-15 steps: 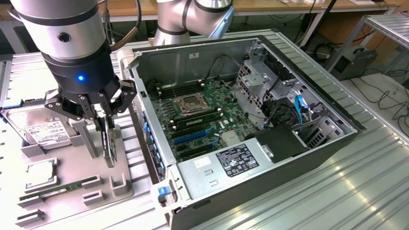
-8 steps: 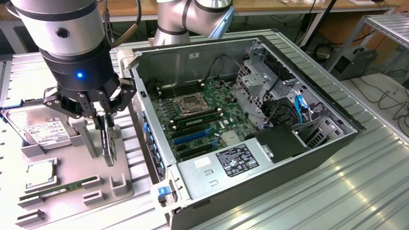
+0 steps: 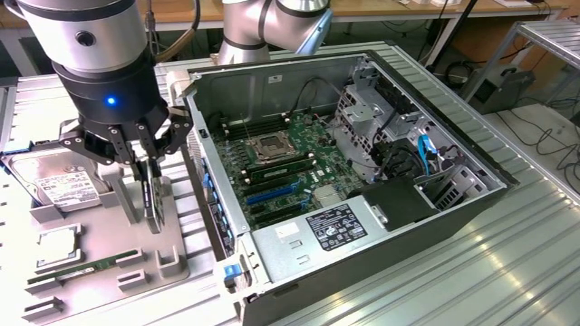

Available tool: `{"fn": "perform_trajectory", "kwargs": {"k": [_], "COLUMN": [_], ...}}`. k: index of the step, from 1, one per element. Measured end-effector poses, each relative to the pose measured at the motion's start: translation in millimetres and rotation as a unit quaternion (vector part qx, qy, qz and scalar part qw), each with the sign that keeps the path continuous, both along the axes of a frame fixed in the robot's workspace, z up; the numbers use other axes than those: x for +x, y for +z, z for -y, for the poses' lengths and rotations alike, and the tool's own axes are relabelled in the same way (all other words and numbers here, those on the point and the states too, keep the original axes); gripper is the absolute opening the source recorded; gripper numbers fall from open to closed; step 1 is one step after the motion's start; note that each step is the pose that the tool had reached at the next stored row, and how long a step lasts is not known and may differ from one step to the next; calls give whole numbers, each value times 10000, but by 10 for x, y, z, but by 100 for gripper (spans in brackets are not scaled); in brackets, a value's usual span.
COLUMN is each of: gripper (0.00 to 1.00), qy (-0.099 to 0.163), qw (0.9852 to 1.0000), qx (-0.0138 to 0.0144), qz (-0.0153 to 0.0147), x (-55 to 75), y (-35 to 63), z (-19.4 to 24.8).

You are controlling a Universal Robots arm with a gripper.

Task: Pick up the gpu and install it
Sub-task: 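Pick up the gpu and move the gpu toward the slot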

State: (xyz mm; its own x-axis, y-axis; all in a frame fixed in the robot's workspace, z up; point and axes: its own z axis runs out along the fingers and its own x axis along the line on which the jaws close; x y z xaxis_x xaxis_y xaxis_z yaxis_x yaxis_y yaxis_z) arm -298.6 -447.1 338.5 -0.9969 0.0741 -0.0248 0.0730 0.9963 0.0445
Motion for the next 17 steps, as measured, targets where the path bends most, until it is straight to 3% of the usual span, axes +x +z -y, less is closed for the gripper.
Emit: {"fn": "perform_trajectory", "kwargs": {"k": [17], "gripper": [26], "qy": [0], "qw": [10000], "qx": [0], "qz": [0], "x": [0], "y": [54], "z": [0]}}
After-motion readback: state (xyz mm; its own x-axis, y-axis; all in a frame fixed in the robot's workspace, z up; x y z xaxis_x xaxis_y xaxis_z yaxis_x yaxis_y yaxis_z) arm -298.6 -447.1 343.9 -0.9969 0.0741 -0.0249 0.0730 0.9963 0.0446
